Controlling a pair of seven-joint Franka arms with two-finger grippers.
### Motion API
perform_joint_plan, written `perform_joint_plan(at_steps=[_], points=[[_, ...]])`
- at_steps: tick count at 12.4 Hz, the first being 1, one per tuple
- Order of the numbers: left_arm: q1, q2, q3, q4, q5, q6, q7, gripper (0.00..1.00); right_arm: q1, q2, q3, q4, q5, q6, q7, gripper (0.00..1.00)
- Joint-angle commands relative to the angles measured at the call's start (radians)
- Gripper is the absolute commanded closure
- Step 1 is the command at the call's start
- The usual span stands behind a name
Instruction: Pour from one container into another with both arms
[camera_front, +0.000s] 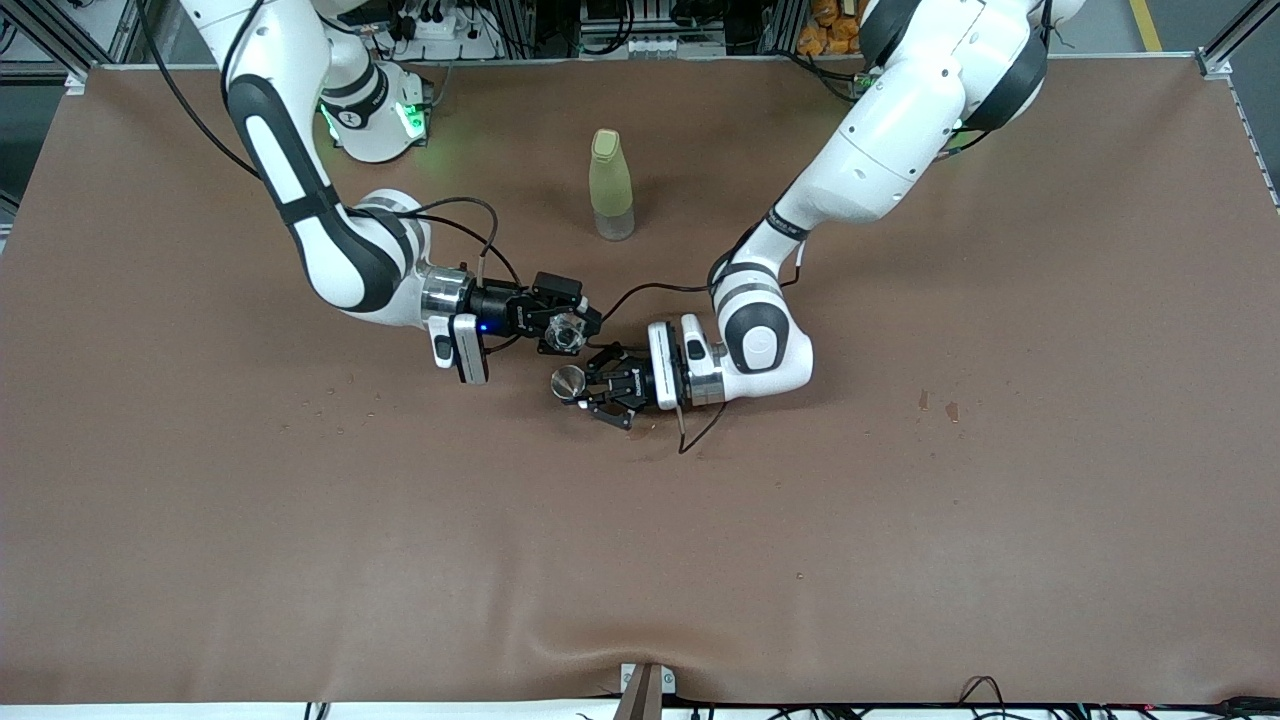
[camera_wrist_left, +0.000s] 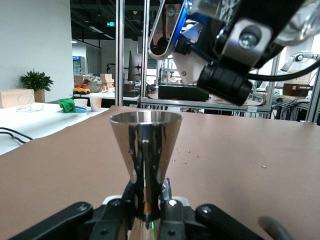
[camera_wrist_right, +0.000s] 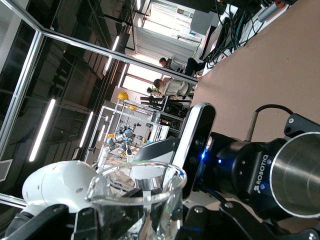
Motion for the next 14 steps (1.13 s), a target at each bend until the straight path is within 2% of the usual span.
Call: perform_joint_plan(at_steps=[1, 14], points=[[0.002, -0.045, -0.002, -0.059, -0.028, 0.000, 0.034, 1.00, -0.001, -0.030, -0.002, -0.014, -0.019, -0.001, 0.090, 1.00], [0.010, -0.066, -0.017, -0.087, -0.027, 0.000, 0.036, 1.00, -0.004, -0.030, -0.002, -0.010, -0.019, -0.029, 0.330, 1.00]])
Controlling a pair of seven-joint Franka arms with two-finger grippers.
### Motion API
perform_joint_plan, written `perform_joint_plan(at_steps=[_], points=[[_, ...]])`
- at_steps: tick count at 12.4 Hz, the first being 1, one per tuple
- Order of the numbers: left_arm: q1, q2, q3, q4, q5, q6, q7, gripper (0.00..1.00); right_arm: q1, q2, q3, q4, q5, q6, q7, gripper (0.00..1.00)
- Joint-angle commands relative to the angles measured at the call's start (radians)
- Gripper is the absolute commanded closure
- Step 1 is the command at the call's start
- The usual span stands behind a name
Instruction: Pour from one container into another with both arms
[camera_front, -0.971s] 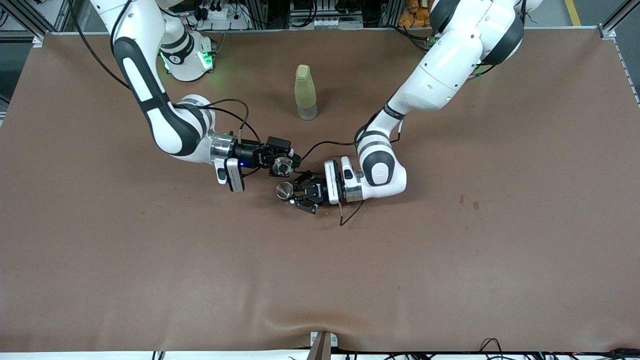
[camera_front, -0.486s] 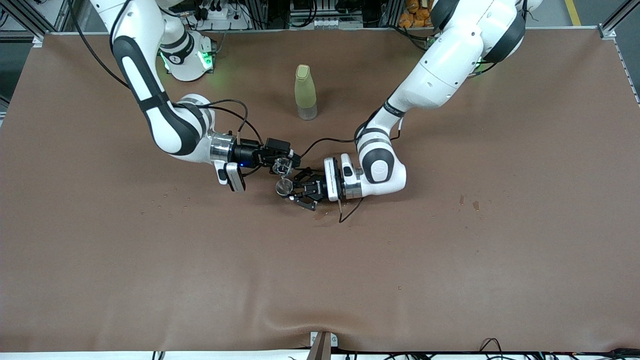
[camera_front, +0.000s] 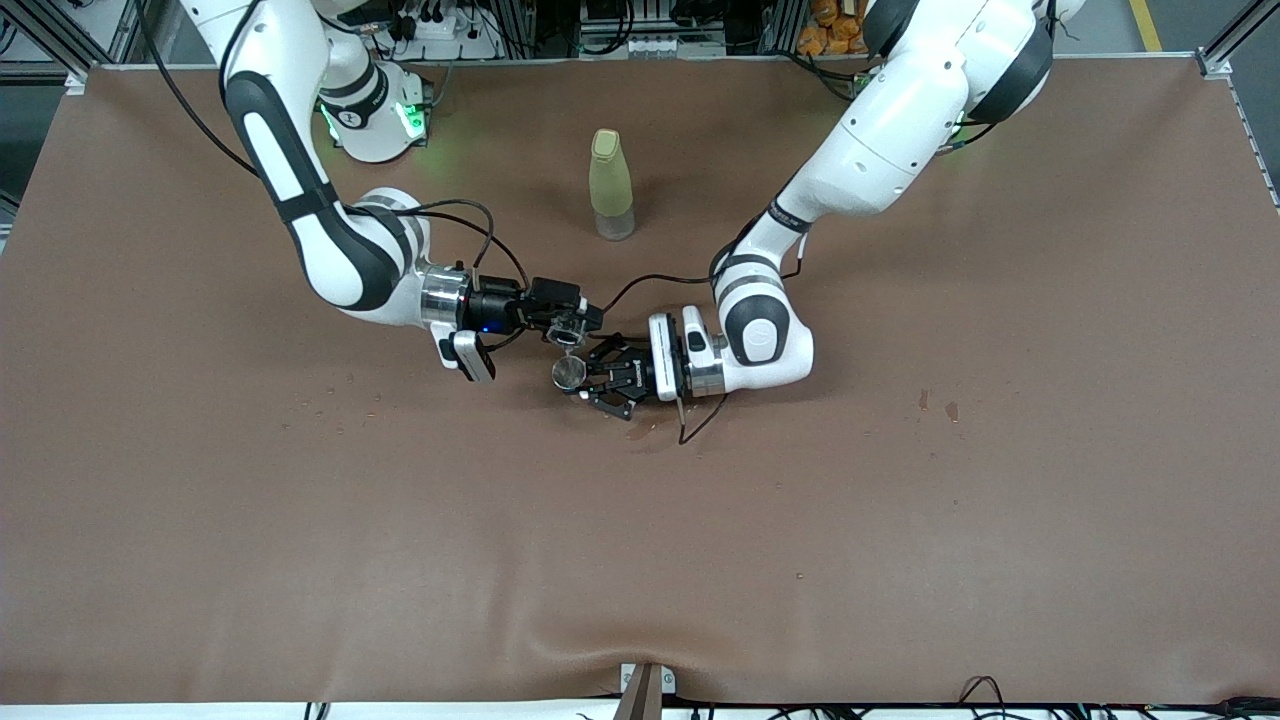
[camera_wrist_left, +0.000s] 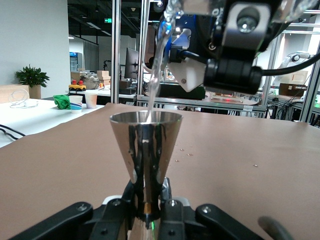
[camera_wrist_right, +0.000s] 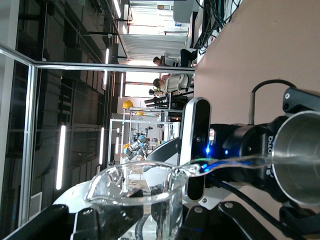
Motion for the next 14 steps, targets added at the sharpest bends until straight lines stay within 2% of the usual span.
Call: perform_joint_plan(at_steps=[1, 14], points=[[0.008, -0.037, -0.007, -0.041, -0.027, -0.001, 0.036, 1.00, -0.004, -0.024, -0.002, -0.009, -0.019, -0.006, 0.063, 1.00], [0.016, -0.051, -0.009, -0.061, -0.027, -0.025, 0.036, 1.00, -0.013, -0.023, -0.005, -0.001, -0.017, -0.037, 0.342, 1.00]])
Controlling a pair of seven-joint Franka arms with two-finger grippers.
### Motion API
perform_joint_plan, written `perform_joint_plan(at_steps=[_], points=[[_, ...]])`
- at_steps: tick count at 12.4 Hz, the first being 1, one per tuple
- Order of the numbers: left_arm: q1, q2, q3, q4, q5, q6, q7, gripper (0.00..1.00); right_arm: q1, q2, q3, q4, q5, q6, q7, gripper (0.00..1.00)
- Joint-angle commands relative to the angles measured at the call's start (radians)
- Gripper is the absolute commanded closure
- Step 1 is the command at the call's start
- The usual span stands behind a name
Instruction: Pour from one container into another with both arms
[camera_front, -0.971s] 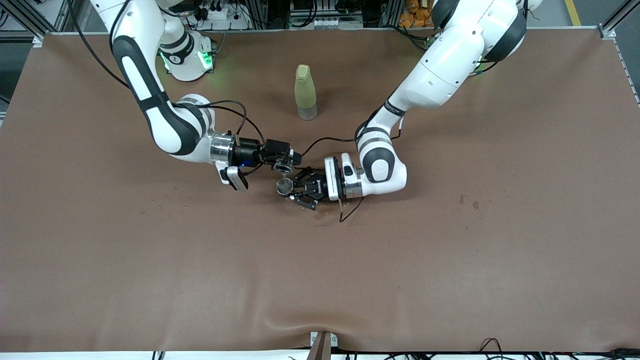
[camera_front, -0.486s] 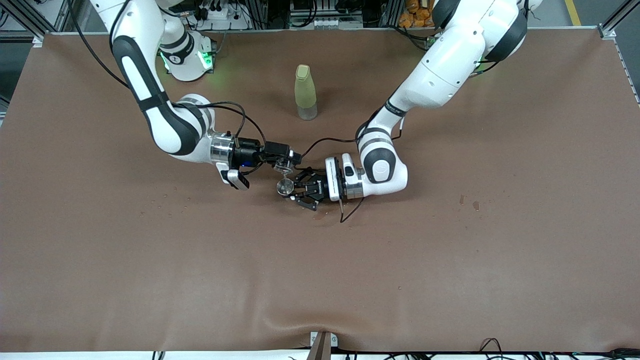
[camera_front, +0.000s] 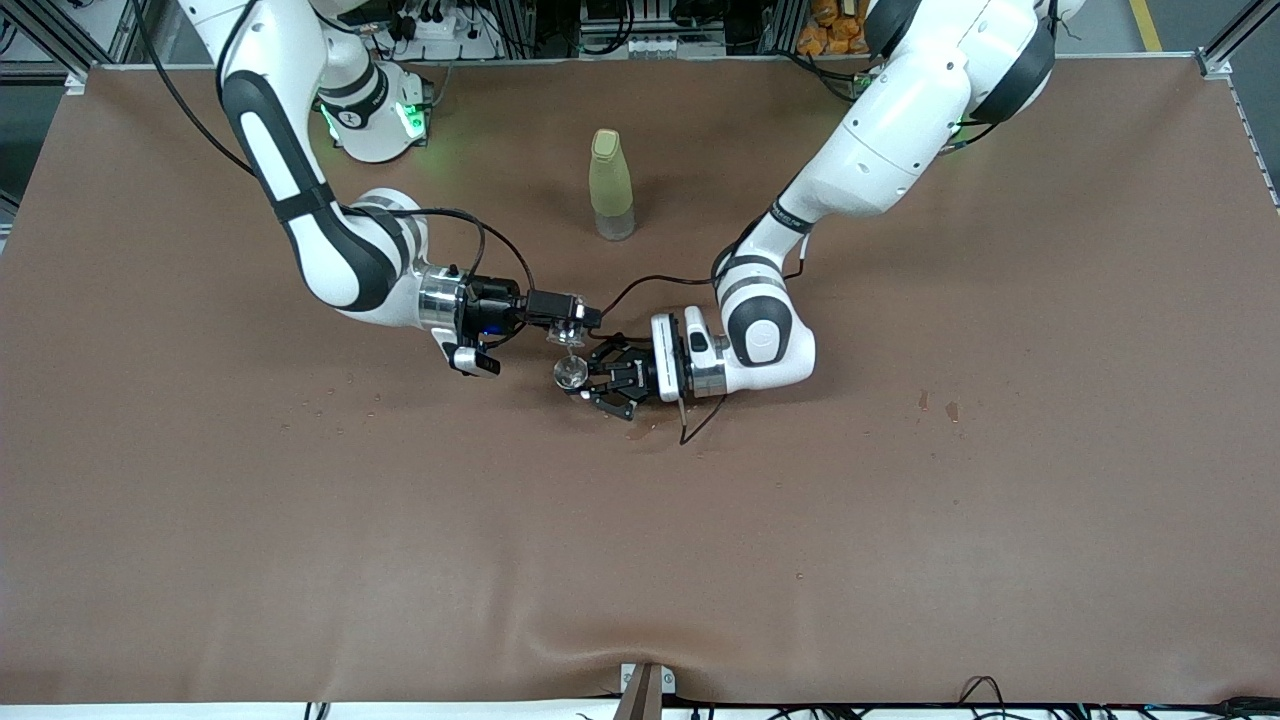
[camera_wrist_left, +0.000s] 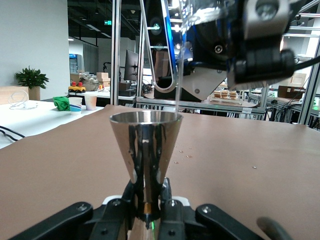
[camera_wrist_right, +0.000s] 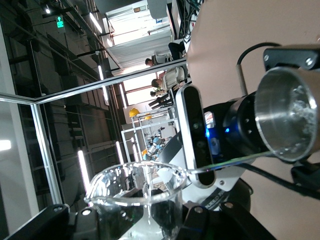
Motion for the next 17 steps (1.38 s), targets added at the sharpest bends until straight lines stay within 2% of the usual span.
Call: perform_joint_plan(at_steps=[1, 4, 7, 9, 14, 17], points=[[0.010, -0.049, -0.010, -0.053, -0.027, -0.008, 0.034, 1.00, -0.014, -0.019, 0.000, -0.004, -0.017, -0.013, 0.047, 1.00], [0.016, -0.057, -0.025, -0.053, -0.027, -0.008, 0.026, 1.00, -0.015, -0.020, -0.001, 0.001, -0.022, -0.017, 0.027, 1.00], [0.016, -0.064, -0.031, -0.058, -0.027, -0.008, 0.026, 1.00, -0.026, -0.022, -0.009, 0.041, -0.115, -0.025, -0.137, 1.00], [0.018, -0.078, -0.033, -0.066, -0.028, -0.010, 0.014, 1.00, -0.034, -0.036, -0.020, 0.062, -0.163, -0.083, -0.209, 1.00], [0.034, -0.087, -0.033, -0.064, -0.027, -0.008, -0.020, 1.00, -0.080, -0.117, -0.044, 0.131, -0.370, -0.111, -0.476, 1.00], [0.088, -0.077, -0.031, -0.064, -0.018, -0.008, -0.021, 1.00, -0.109, -0.134, -0.119, 0.159, -0.476, -0.216, -0.589, 1.00]])
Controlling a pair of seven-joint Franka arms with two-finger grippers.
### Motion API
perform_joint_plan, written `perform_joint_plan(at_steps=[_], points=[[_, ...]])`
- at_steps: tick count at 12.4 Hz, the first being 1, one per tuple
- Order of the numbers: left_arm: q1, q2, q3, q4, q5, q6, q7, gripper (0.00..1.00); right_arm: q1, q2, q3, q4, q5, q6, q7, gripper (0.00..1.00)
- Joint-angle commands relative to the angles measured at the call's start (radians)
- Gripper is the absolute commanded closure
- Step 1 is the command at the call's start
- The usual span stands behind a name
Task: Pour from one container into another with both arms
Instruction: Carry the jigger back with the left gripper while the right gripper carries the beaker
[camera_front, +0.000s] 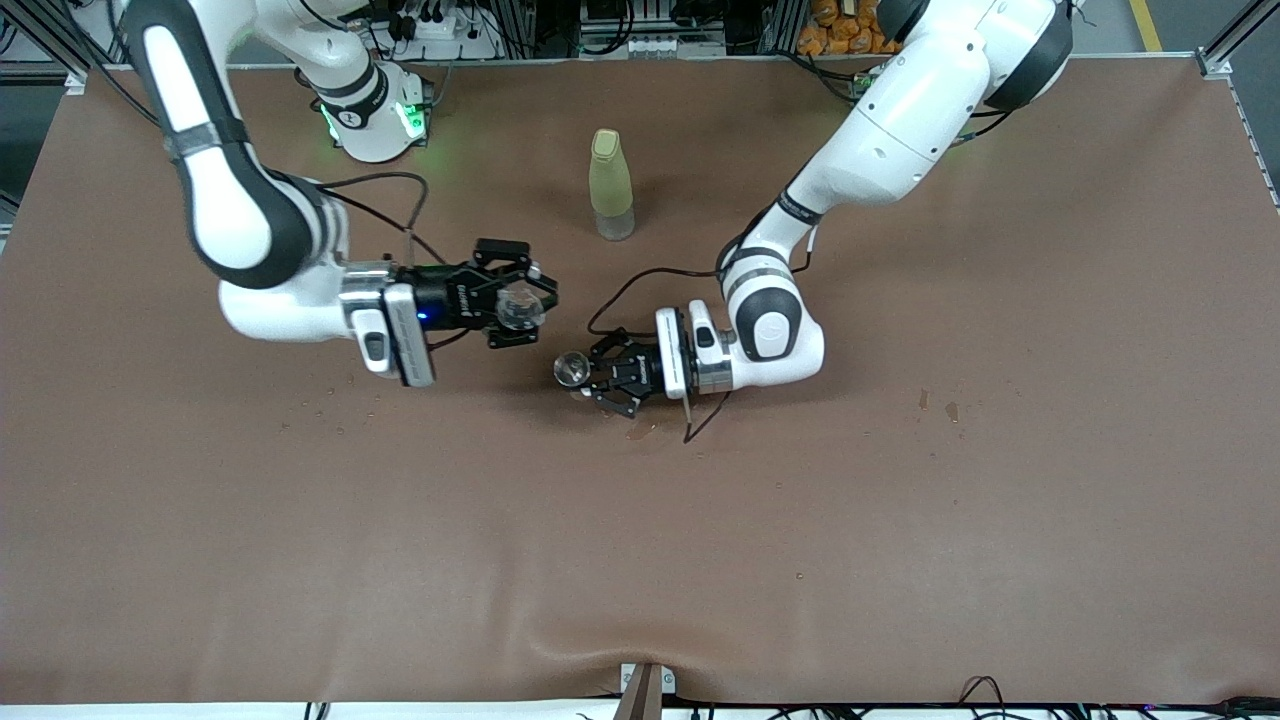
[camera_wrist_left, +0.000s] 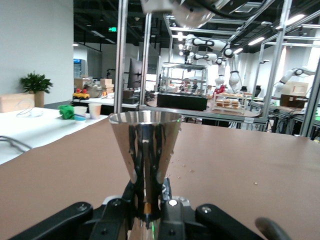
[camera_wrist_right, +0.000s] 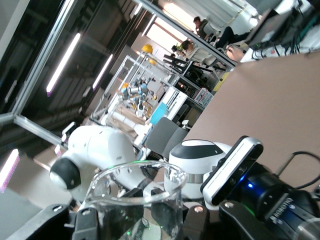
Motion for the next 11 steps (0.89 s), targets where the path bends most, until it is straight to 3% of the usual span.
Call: perform_joint_plan(at_steps=[1, 4, 7, 11], points=[[0.055, -0.021, -0.008, -0.020, -0.018, -0.008, -0.004, 1.00, -0.037, -0.018, -0.065, 0.016, -0.115, -0.106, -0.110, 1.00], [0.155, -0.033, -0.008, -0.040, 0.022, -0.046, -0.004, 1.00, -0.109, -0.016, -0.124, 0.021, -0.209, -0.245, -0.256, 1.00], [0.405, -0.064, -0.011, -0.170, 0.336, -0.294, -0.019, 1.00, -0.209, -0.006, -0.144, 0.021, -0.297, -0.342, -0.421, 1.00], [0.622, -0.066, -0.011, -0.170, 0.591, -0.453, -0.081, 1.00, -0.342, 0.032, -0.144, 0.023, -0.433, -0.405, -0.676, 1.00]])
